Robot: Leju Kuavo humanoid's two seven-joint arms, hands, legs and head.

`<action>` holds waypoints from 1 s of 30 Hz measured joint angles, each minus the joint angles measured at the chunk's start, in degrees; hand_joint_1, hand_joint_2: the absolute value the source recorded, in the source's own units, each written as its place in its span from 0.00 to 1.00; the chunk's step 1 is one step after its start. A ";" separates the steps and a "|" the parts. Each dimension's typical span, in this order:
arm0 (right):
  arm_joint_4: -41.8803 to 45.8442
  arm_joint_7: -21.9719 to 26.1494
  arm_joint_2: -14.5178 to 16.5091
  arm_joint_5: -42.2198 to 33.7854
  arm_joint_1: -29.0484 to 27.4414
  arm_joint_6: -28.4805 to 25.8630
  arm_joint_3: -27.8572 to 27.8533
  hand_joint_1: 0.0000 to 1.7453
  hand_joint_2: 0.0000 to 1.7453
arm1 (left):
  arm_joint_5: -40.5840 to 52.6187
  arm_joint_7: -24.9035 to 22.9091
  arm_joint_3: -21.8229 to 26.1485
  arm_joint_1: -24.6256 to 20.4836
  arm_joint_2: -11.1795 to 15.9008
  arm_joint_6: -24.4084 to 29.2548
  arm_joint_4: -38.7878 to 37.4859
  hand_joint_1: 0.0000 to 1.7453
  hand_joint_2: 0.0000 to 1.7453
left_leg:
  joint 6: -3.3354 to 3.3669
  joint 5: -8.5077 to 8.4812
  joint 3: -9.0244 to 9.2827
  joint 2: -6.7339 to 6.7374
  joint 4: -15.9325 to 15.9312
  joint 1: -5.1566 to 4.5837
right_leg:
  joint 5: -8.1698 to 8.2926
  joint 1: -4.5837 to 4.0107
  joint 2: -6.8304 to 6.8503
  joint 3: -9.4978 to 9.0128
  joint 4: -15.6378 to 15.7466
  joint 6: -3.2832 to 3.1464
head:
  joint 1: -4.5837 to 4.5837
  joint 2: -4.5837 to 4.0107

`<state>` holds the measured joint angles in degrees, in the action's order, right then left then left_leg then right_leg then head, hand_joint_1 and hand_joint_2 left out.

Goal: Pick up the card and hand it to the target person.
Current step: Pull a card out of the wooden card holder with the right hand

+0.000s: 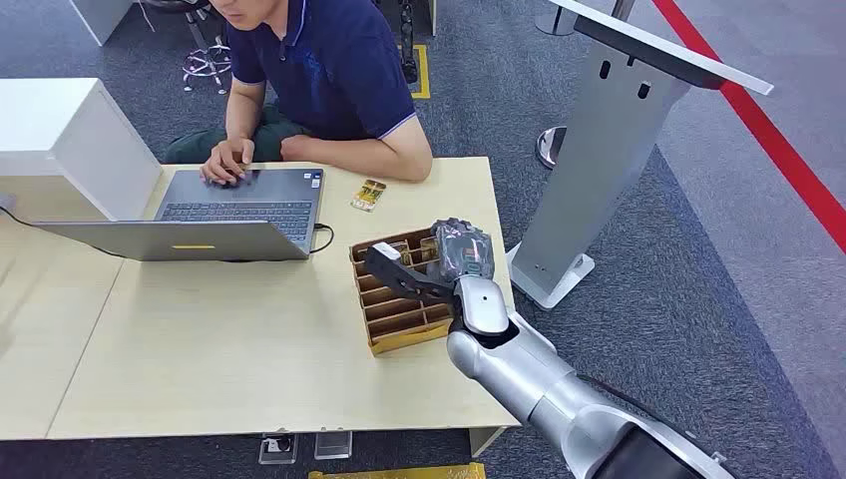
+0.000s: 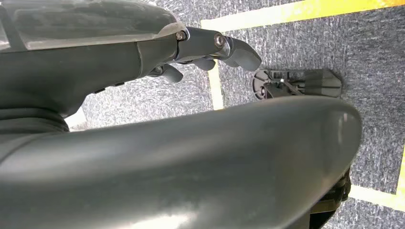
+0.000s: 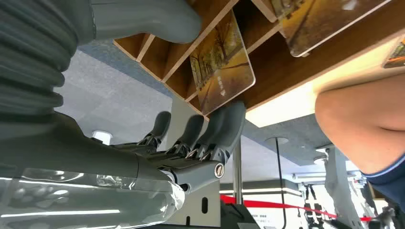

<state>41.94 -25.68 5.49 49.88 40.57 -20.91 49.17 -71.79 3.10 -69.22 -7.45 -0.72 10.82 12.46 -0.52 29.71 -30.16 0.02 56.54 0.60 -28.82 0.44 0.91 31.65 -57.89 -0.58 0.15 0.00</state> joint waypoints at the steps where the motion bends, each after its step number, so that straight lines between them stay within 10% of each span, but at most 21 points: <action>1: 0.00 -0.01 -0.01 0.00 -0.01 -0.02 0.00 0.37 1.00 | 0.00 0.00 0.00 0.00 0.00 0.00 0.00 0.00 0.00 | 0.00 0.00 0.00 0.00 0.00 0.00 | 0.00 0.00 0.00 0.00 0.00 0.00 | 0.00 0.00; 30: -0.27 -0.02 -0.35 0.04 -0.01 0.38 0.01 0.66 1.00 | 0.27 -0.04 0.00 -0.08 -0.25 0.05 0.00 0.00 0.00 | 0.00 0.00 0.00 0.00 0.00 0.00 | 0.00 0.00 0.00 0.00 0.00 0.00 | -0.01 0.00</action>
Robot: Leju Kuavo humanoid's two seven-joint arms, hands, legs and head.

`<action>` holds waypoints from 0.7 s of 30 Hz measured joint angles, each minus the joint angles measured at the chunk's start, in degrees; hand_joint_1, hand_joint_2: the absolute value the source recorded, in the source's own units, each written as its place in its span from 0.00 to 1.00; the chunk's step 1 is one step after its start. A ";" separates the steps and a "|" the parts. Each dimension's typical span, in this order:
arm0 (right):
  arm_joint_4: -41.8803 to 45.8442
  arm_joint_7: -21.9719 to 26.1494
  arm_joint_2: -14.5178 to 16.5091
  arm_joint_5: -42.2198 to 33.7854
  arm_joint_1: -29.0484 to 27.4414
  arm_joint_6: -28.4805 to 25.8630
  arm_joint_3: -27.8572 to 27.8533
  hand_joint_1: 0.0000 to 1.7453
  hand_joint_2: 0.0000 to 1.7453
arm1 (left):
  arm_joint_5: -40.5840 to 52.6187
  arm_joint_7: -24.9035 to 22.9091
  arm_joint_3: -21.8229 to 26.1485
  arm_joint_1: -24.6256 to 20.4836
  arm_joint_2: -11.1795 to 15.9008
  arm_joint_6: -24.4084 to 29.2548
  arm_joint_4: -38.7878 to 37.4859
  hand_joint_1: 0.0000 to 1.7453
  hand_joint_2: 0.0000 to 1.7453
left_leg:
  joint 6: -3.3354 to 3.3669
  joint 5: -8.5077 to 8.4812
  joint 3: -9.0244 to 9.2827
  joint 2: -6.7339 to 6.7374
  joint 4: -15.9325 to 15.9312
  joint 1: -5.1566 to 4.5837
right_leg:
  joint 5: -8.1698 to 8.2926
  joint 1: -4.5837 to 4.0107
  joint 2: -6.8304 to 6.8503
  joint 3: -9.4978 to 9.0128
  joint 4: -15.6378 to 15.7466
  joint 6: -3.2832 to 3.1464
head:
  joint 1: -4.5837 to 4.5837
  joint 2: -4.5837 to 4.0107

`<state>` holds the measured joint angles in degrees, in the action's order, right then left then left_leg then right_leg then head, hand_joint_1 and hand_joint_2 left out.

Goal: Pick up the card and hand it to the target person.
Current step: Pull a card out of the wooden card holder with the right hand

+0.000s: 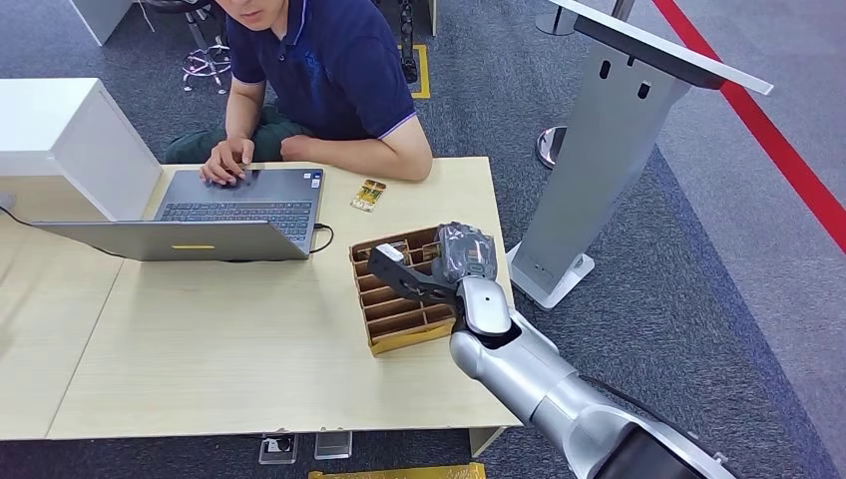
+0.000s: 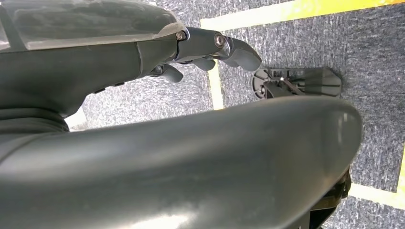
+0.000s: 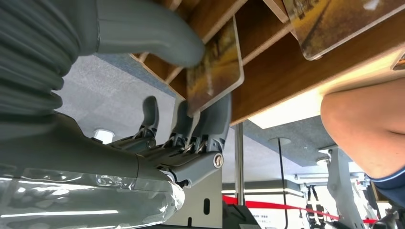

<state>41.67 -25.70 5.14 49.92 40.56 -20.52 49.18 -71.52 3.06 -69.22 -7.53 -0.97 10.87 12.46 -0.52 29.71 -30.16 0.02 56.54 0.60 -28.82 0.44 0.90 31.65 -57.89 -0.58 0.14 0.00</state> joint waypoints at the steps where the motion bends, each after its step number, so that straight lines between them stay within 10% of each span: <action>1: -0.01 0.00 -0.02 -0.01 0.02 0.00 0.00 0.67 1.00 | 0.07 -0.04 0.00 -0.01 -0.03 -0.02 0.00 0.00 0.00 | 0.00 0.00 0.00 0.00 0.00 0.00 | 0.00 0.00 0.00 0.00 0.00 0.00 | 0.01 0.00; 14: 0.03 -0.24 -0.44 -0.09 -0.06 0.02 0.00 1.00 1.00 | 0.32 -0.78 0.00 -0.10 -0.09 -0.04 0.00 0.00 0.00 | 0.00 0.00 0.06 0.01 0.00 0.00 | 0.00 0.00 -0.01 -0.05 0.00 0.00 | -0.04 0.00; 21: 0.15 -0.24 -0.48 -0.17 -0.07 0.02 -0.02 1.00 1.00 | 1.25 -0.93 -0.09 -0.11 -0.15 0.58 0.00 0.00 0.00 | 0.00 0.00 0.06 0.01 0.00 0.00 | 0.00 0.00 -0.01 -0.05 0.00 0.00 | 0.01 0.00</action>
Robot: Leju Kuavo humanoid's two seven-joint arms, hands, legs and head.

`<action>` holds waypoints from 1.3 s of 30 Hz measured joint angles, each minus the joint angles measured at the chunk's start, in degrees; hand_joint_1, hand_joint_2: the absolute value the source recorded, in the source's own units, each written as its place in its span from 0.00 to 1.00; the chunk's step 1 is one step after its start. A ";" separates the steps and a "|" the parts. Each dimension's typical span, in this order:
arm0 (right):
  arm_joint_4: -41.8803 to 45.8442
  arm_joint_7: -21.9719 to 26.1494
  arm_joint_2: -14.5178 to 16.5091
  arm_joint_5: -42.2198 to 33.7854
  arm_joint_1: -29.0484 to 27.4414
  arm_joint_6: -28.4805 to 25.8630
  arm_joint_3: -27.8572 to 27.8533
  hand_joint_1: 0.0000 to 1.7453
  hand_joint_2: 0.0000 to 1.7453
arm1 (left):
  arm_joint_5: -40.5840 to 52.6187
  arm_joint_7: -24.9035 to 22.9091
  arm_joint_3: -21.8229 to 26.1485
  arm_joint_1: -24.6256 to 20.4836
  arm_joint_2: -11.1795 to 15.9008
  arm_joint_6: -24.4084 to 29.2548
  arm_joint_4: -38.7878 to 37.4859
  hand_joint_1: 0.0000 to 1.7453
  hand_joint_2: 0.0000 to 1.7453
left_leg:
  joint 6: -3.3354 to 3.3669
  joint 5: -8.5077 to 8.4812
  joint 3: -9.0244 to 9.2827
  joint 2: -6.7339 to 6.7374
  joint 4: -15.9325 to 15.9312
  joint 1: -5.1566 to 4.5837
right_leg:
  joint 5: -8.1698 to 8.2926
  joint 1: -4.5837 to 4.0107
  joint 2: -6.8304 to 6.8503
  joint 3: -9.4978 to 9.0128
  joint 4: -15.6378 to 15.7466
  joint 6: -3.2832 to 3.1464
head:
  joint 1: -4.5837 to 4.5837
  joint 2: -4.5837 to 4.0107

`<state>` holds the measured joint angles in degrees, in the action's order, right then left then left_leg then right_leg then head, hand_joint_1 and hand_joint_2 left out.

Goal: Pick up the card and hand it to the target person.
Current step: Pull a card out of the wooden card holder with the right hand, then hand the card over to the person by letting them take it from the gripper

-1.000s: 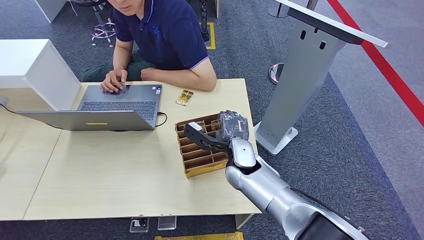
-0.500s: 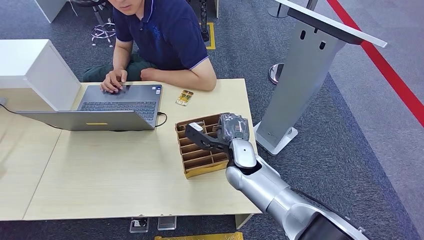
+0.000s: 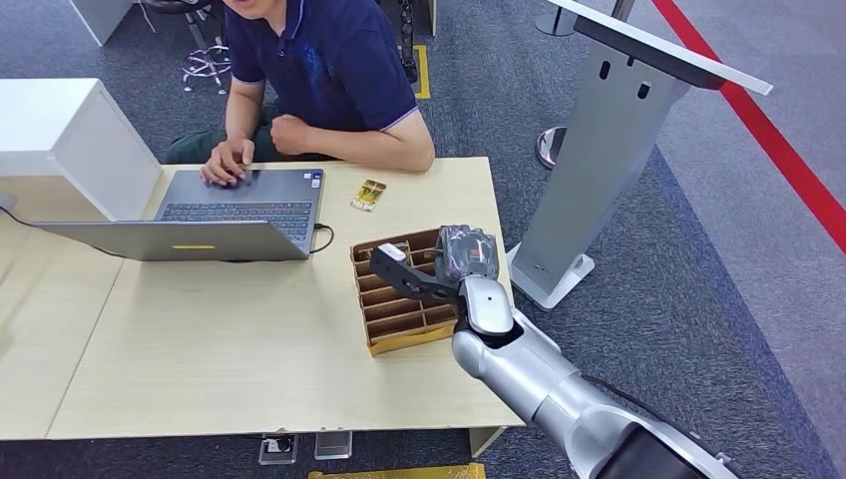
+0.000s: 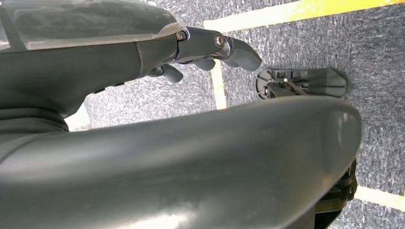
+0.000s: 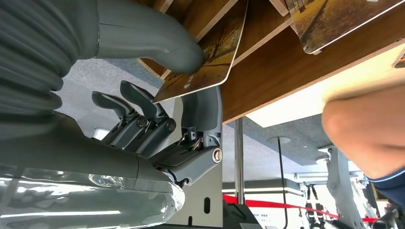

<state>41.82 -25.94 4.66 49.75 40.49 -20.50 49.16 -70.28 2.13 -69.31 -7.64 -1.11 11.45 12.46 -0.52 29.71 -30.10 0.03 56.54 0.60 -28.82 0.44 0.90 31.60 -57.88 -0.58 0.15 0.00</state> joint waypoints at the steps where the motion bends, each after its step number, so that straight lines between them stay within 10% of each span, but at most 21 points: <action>1: 0.01 0.00 0.00 0.01 0.00 0.00 0.00 1.00 1.00 | 0.04 0.03 -0.02 0.00 0.00 0.05 0.00 0.00 0.00 | 0.00 0.00 0.00 0.00 0.00 0.00 | 0.00 0.00 0.00 0.00 0.00 0.00 | 0.00 0.00; 39: 6.89 0.40 0.85 0.20 11.31 -3.92 1.09 1.00 1.00 | -0.39 0.75 -0.05 -0.32 -0.19 -0.31 0.00 0.00 0.00 | 0.00 -0.01 -0.04 -0.01 0.00 0.00 | 0.00 0.00 0.00 0.01 -0.01 0.00 | -0.03 0.00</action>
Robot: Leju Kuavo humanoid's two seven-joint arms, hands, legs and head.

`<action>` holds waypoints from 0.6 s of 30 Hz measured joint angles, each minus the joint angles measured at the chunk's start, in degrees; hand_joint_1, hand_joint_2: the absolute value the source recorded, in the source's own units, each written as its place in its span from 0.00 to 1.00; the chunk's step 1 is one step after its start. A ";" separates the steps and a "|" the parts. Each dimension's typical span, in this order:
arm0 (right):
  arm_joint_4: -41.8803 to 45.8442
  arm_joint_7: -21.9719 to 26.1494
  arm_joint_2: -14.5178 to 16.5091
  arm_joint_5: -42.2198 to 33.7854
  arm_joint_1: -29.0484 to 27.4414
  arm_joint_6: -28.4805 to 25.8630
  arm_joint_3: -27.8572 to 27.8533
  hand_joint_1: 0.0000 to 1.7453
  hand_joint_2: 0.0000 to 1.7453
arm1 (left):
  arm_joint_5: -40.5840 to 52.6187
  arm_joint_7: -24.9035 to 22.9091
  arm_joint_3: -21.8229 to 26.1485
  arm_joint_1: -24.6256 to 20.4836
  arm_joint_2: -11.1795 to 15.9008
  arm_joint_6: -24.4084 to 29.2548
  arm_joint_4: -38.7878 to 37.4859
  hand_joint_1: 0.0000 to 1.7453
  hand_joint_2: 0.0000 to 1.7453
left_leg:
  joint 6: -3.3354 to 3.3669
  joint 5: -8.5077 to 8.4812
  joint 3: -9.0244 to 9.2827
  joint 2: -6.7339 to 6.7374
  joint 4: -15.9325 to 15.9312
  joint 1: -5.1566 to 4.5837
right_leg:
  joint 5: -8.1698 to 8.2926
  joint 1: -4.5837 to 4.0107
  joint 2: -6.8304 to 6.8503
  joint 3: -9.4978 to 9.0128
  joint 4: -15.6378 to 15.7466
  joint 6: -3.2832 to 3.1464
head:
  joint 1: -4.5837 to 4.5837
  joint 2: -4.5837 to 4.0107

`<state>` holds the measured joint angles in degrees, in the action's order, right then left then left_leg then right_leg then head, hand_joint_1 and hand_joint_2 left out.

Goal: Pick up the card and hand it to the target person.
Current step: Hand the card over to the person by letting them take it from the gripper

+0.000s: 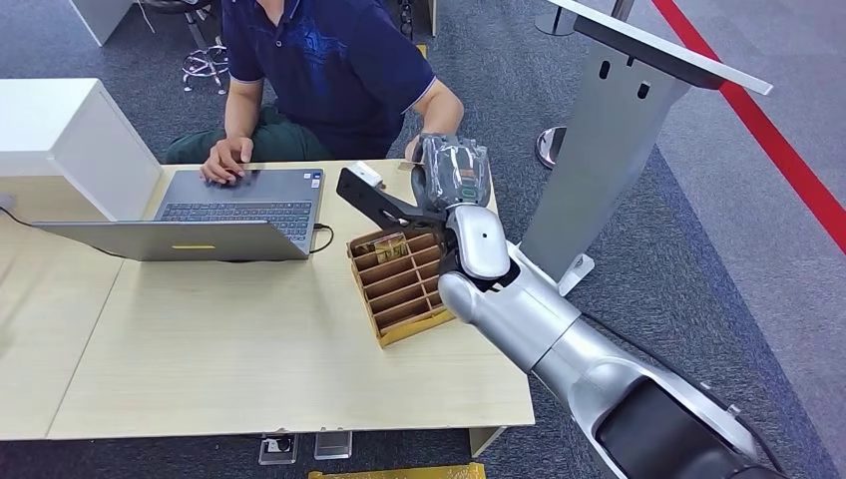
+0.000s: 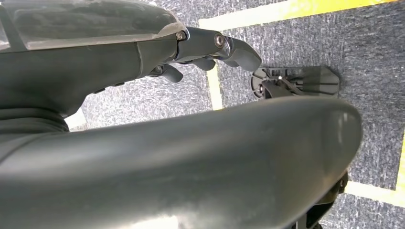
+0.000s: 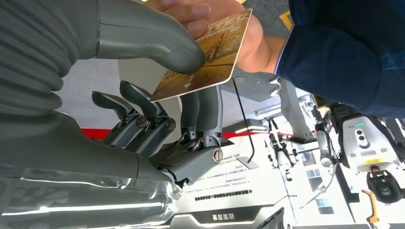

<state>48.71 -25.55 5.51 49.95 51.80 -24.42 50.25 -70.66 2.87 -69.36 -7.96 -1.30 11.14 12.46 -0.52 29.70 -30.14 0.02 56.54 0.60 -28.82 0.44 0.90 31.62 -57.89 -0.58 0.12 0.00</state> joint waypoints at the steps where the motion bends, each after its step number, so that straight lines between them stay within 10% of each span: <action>1: -0.57 0.12 0.07 -0.16 0.16 -0.33 0.02 1.00 1.00 | 0.04 0.05 -0.01 -0.03 0.00 -0.01 0.00 0.00 0.00 | 0.00 0.00 0.00 0.00 0.00 0.00 | 0.00 0.00 0.00 0.00 0.00 0.00 | -0.01 0.00; 2: -1.17 0.17 0.14 -0.36 0.28 -0.59 0.02 1.00 1.00 | 0.13 0.09 -0.02 -0.06 -0.01 -0.01 0.00 0.00 0.00 | 0.00 0.00 0.00 0.00 0.00 0.00 | 0.00 0.00 0.00 0.00 0.00 0.00 | -0.01 0.00; 6: -3.37 -0.01 0.20 -0.96 0.42 -0.91 0.02 0.00 1.00 | 0.58 -0.01 -0.16 -0.04 0.01 -0.23 0.00 0.00 0.00 | 0.00 0.00 0.00 -0.01 0.00 0.00 | 0.00 0.00 0.00 0.00 0.00 0.00 | -0.01 0.00; 18: -6.50 -0.42 -0.13 -1.01 0.23 -0.11 0.00 0.00 1.00 | 1.20 -0.49 -0.75 -0.11 0.01 -0.87 0.00 0.00 0.00 | 0.00 0.00 0.00 0.00 0.00 0.00 | 0.00 0.00 0.00 0.03 0.00 0.00 | -0.01 0.00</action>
<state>42.21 -25.97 5.38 48.94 52.02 -24.53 50.25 -69.46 2.38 -70.11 -8.07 -1.29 10.26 12.46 -0.53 29.70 -30.14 0.02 56.54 0.60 -28.82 0.44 0.90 31.65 -57.89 -0.58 0.11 0.00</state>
